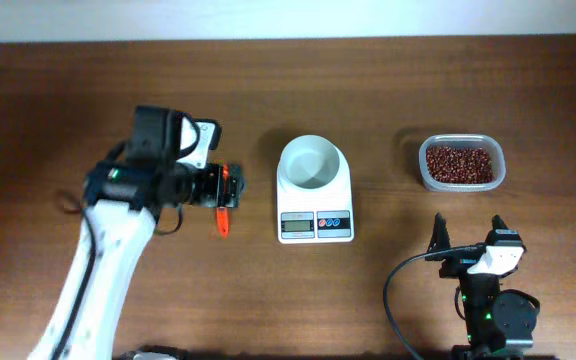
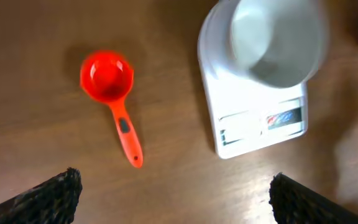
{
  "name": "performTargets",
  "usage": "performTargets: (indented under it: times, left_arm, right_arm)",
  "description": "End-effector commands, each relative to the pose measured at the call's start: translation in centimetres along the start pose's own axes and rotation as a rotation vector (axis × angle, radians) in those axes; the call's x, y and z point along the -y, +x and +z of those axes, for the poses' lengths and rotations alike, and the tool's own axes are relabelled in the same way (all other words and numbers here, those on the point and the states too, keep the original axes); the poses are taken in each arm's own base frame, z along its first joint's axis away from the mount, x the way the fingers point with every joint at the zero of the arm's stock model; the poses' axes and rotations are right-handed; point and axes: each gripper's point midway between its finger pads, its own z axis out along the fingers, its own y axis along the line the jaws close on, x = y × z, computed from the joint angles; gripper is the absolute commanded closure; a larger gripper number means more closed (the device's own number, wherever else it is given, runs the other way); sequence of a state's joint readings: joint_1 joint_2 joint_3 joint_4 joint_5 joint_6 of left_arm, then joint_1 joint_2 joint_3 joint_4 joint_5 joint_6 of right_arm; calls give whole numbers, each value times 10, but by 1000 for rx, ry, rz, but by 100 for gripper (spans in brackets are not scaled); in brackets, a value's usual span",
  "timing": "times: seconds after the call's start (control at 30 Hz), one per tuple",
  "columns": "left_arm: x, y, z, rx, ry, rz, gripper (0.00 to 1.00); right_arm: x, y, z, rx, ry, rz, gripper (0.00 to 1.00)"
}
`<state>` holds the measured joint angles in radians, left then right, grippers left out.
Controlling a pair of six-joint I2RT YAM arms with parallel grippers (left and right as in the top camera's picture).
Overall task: Scoop item into bowl and weigh 50g on scale
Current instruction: 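Move the left gripper over the red scoop handle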
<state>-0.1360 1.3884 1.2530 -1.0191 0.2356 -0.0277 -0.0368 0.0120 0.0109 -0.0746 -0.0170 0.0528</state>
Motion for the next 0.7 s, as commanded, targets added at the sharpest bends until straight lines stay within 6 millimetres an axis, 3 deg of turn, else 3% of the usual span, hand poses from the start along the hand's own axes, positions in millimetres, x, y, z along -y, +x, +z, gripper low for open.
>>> performTargets:
  times: [0.0,0.1,0.17,0.23,0.27,0.3,0.37,0.4,0.43,0.67]
  left_arm:
    - [-10,15,45,-170,5,-51,100]
    - [-29,36,76,-310,-69,-145,100]
    - [-42,38,83,-325,-142,-159,100]
    - [-68,33,82,-286,-300,-208,87]
    - [-68,31,84,-275,-292,-207,70]
    - [-67,31,86,-279,-290,-206,68]
    - [-65,36,95,-300,-289,-195,53]
    - [-64,39,102,-310,-287,-188,30]
    - [-60,39,111,-315,-277,-178,1]
    - [-65,50,138,-377,-275,-186,1]
  right_arm:
    - [1,3,0,-5,6,8,1]
    - [1,3,0,-5,6,8,1]
    - [1,3,0,-5,6,7,1]
    - [1,3,0,-5,6,8,1]
    - [1,3,0,-5,6,8,1]
    - [1,3,0,-5,6,8,1]
    - [1,3,0,-5,6,7,1]
    - [1,3,0,-5,6,8,1]
    - [1,3,0,-5,6,7,1]
    - [1,3,0,-5,6,7,1]
